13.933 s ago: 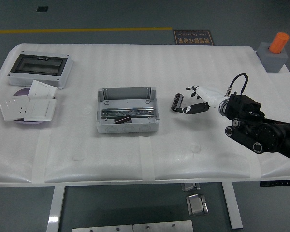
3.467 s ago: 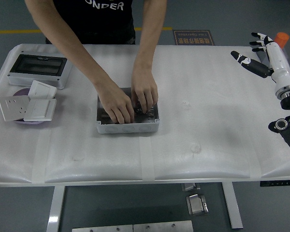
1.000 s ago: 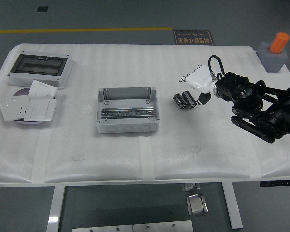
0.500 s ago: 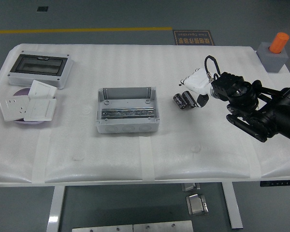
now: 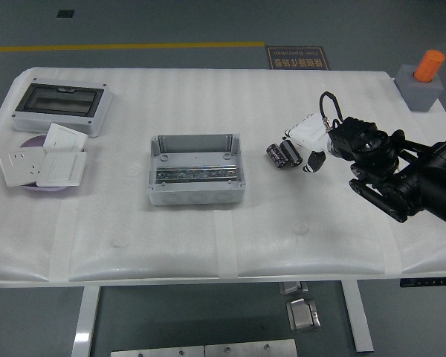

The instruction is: Pick up the battery,place it into the box

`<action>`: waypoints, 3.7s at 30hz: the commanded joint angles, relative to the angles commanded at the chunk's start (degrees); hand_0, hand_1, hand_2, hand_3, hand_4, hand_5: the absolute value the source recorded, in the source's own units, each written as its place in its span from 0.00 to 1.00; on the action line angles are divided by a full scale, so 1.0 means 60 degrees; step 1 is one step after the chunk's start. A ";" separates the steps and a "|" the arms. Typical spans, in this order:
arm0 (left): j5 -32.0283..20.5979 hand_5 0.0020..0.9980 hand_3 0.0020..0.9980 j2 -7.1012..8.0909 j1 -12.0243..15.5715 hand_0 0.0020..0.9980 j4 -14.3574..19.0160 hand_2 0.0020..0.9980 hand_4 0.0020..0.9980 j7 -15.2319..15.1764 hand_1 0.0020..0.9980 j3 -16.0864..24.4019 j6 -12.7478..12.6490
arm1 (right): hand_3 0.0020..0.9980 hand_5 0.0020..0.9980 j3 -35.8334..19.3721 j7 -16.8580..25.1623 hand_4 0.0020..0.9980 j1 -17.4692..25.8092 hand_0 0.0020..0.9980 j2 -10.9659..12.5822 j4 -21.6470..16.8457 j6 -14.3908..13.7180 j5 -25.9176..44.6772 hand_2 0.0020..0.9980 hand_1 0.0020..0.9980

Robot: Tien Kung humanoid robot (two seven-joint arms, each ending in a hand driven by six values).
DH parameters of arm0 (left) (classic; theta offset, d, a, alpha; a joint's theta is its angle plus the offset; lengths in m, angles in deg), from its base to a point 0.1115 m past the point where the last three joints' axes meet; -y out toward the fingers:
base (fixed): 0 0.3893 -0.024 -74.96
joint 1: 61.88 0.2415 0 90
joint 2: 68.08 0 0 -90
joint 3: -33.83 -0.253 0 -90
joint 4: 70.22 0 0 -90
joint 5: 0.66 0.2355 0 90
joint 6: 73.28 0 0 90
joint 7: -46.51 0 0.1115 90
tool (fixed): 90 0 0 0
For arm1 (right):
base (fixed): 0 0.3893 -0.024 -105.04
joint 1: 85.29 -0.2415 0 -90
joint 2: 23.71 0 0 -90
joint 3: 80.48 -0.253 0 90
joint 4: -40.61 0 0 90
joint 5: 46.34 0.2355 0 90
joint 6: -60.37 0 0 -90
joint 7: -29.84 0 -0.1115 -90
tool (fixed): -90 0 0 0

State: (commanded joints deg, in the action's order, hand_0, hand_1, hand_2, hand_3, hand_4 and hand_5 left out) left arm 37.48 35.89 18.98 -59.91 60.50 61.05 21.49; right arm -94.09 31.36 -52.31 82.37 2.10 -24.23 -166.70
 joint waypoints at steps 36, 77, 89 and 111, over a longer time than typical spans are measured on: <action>0.0099 0.29 0.49 -0.0119 -0.0010 0.46 0.0000 0.38 0.45 -0.0032 0.58 -0.0028 0.0021 | 0.87 0.27 -0.0043 -0.0079 0.77 0.0133 0.83 -0.0193 0.0286 -0.0411 0.1008 0.77 0.69; 0.0315 0.29 0.49 -0.0221 -0.0008 0.46 0.0000 0.38 0.45 -0.0034 0.58 0.0116 0.0019 | 0.68 0.18 -0.0061 -0.0006 0.47 0.0304 0.80 -0.0263 0.0346 -0.0878 0.1310 0.67 0.66; 0.0160 0.29 0.49 -0.0214 0.0033 0.46 0.0000 0.38 0.45 -0.0046 0.58 0.0023 0.0001 | 0.67 0.17 0.1486 -0.0675 0.46 -0.0050 0.79 0.0327 -0.0667 -0.2519 0.3433 0.66 0.65; 0.0241 0.30 0.49 -0.0119 0.0030 0.46 0.0000 0.39 0.45 0.0032 0.58 0.0156 0.0032 | 0.68 0.19 0.1458 -0.0961 0.49 -0.0393 0.79 0.0572 -0.0762 -0.1952 0.5310 0.66 0.66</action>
State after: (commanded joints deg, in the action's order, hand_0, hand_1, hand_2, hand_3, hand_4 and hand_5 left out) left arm 38.92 35.17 19.16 -59.91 60.70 61.99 21.68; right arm -85.34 25.60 -54.66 85.80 -2.47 -35.95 -134.84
